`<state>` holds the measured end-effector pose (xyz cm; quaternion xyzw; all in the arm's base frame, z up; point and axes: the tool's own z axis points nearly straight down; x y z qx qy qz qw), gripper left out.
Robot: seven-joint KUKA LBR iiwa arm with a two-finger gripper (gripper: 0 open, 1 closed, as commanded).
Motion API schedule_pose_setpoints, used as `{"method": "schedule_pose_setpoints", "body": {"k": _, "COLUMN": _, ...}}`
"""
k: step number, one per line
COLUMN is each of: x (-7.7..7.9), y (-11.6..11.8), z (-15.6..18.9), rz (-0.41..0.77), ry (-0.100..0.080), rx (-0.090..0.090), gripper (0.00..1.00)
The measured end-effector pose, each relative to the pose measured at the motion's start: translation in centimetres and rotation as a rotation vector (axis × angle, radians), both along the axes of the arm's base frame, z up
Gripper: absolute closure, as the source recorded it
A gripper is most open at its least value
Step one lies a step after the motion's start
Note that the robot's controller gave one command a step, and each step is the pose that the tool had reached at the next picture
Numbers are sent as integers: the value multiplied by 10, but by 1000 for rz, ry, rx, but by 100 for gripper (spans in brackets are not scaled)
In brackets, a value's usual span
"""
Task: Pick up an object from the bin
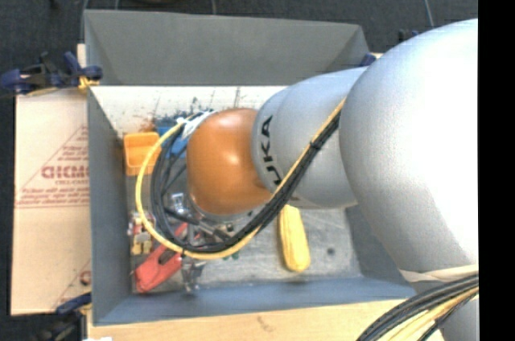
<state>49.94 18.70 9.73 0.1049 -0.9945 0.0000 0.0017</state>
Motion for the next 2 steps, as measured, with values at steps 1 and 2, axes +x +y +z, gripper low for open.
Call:
{"method": "schedule_pose_setpoints", "body": {"k": 1, "x": 0, "y": 12, "z": 15, "rz": 264, "ry": -7, "rx": 1, "gripper": 0}}
{"method": "schedule_pose_setpoints", "body": {"k": 2, "x": 9, "y": 9, "z": -24, "rz": 381, "ry": -4, "rx": -6, "gripper": 0}}
